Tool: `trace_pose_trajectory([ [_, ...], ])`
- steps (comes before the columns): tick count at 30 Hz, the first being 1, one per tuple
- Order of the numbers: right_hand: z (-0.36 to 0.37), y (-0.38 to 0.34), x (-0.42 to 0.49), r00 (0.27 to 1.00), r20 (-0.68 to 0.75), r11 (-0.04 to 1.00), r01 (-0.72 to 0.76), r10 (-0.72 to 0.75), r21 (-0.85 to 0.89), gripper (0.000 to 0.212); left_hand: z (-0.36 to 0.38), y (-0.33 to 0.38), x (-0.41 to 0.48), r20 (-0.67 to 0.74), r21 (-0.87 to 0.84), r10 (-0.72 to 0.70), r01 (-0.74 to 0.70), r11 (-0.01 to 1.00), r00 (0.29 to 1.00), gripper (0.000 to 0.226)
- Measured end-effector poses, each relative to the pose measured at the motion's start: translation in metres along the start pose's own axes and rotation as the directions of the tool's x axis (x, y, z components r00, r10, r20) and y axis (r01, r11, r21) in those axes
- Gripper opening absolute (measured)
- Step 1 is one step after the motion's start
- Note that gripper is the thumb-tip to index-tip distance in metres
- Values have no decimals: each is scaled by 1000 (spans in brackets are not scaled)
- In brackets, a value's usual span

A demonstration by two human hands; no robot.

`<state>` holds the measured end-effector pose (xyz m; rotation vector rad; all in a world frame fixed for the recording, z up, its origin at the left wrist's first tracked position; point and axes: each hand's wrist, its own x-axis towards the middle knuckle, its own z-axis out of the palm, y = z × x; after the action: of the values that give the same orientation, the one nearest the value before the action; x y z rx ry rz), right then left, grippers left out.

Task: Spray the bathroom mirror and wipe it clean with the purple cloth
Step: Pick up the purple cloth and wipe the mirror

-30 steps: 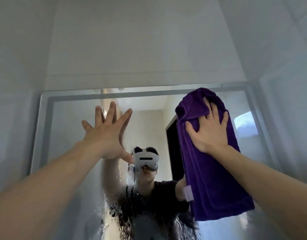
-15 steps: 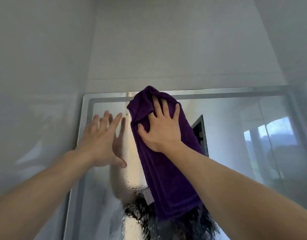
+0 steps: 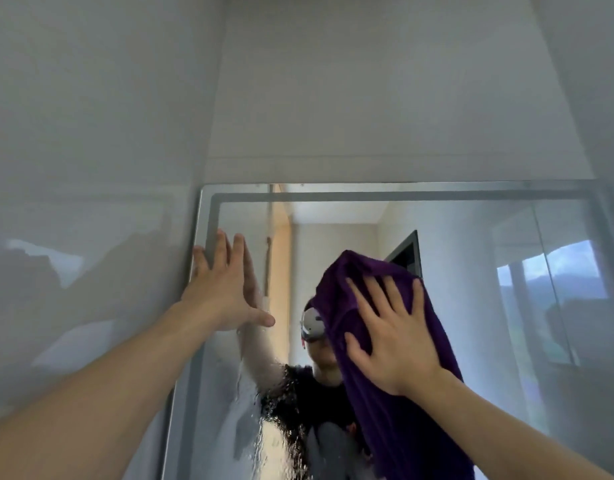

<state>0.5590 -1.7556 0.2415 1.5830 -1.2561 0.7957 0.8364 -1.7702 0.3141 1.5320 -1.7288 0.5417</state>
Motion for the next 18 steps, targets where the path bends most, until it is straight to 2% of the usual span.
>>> trace_pose_trajectory([
  [2,-9,26,10,996,-6,995,-94,94,-16,73,2,-1,3,2,13,4,-4,1000,1000,164],
  [5,-19,40,49,986,-51,987,-161,160,-2,73,6,-3,4,-20,4,20,-20,1000,1000,163],
  [10,-31,1,127,967,-138,975,-203,214,90,71,4,-3,3,-38,-23,44,-45,999,998,159],
  [14,-27,-64,157,981,-156,989,-100,116,109,71,13,-18,-30,-129,-122,92,-108,987,987,159],
  [18,-16,-119,163,988,-148,996,62,-52,66,72,32,-28,-60,-124,33,229,-226,974,966,150],
])
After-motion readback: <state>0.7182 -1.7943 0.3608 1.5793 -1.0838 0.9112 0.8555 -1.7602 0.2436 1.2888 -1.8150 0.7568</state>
